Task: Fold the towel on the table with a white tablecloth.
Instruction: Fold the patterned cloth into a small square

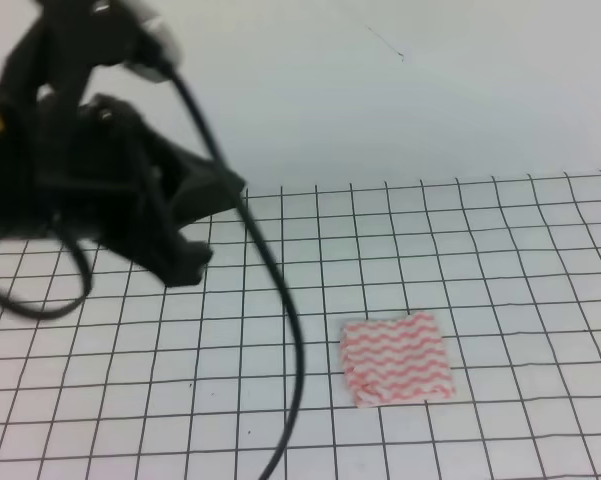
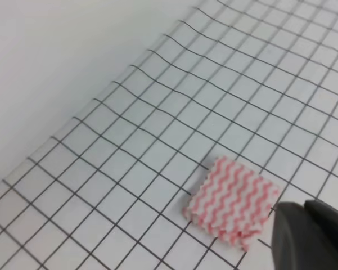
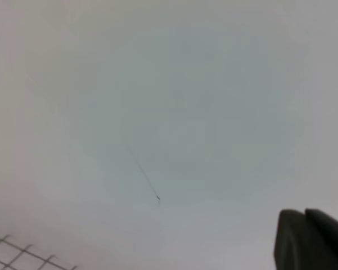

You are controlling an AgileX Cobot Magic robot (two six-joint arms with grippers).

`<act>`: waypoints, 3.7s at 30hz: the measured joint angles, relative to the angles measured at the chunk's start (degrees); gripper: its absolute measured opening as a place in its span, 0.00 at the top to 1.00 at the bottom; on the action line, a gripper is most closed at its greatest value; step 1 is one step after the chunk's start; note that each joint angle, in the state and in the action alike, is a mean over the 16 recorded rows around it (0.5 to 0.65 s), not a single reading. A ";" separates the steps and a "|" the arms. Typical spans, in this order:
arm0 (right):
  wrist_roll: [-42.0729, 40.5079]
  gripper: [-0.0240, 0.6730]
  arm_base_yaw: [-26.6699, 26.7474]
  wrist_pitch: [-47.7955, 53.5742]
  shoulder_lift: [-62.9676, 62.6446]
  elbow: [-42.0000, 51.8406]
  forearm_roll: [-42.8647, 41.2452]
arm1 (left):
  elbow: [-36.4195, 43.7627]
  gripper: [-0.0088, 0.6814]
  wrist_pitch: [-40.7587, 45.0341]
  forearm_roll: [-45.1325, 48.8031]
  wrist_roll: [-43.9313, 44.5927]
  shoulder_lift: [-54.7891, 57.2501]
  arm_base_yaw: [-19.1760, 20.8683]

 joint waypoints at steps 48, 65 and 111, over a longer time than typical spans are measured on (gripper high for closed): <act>-4.56 0.96 0.00 9.61 -17.36 22.70 1.58 | 22.86 0.99 -10.72 -0.32 -4.69 -24.32 0.17; -4.52 0.97 0.00 9.40 -17.36 22.70 1.58 | 47.63 0.99 -31.07 18.85 -21.00 -52.95 13.44; -4.87 0.97 -0.03 9.04 -19.34 23.33 2.88 | 69.92 0.99 -24.36 21.02 -30.14 -66.47 27.79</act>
